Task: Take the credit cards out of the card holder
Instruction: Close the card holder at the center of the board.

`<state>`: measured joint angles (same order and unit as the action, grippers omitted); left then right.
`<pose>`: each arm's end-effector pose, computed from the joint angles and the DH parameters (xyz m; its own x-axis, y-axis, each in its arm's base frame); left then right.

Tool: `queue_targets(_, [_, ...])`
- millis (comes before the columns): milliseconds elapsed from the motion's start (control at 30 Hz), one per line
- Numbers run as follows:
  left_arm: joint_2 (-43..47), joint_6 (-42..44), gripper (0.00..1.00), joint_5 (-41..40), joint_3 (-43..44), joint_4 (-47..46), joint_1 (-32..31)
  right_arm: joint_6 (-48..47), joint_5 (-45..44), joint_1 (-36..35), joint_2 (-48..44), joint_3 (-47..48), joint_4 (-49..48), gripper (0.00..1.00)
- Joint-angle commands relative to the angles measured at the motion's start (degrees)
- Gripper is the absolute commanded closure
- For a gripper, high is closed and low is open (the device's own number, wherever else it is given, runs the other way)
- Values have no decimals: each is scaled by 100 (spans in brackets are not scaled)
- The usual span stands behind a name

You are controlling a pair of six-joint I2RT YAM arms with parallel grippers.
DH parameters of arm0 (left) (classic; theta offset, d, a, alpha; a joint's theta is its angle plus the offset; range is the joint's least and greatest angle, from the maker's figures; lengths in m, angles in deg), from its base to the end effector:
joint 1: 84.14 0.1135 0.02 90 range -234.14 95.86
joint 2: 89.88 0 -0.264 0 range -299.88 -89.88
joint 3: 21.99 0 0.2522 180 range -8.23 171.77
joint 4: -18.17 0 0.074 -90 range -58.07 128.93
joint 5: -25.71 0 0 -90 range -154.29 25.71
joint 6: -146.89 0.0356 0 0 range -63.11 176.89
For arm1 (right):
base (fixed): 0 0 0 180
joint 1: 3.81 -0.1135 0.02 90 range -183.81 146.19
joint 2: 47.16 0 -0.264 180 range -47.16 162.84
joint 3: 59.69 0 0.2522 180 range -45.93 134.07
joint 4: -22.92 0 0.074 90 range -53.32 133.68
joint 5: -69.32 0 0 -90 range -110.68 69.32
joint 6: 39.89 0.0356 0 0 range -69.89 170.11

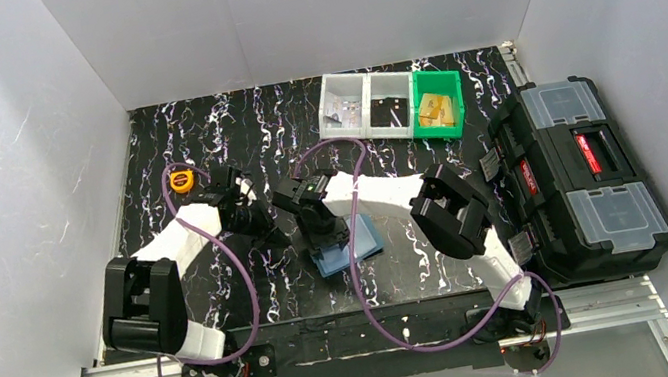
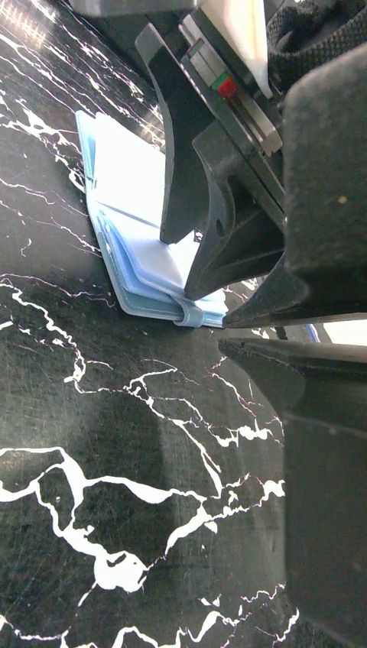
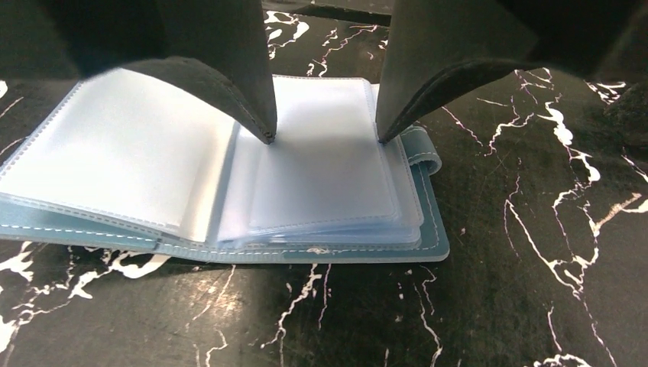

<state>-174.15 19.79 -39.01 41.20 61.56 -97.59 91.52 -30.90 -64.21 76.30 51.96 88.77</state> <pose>0.2637 -0.0787 0.1896 -0.9348 -0.3373 -0.1113 -0.2189 0.7939 -0.5673 0.2207 0.3757 0.1756 -0.9155 -0.2937 -0.2749 -0.3086 0.9511 0.0114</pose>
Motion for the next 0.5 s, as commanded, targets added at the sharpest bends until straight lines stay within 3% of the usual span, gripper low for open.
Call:
queue_targets(0, [-30,3,91,210,-54,-18,28,-64,153,-3,405,-168,201,47])
queue_targets(167, [-96,14,91,284,-67,-62,30,-30,420,77,309,-431,-100,72])
queue_targets(400, [-157,19,91,365,-80,-113,29,-21,901,293,-4,-874,-602,97])
queue_targets(467, [-161,36,91,408,-76,-124,35,-35,1226,380,-232,-1047,-862,99])
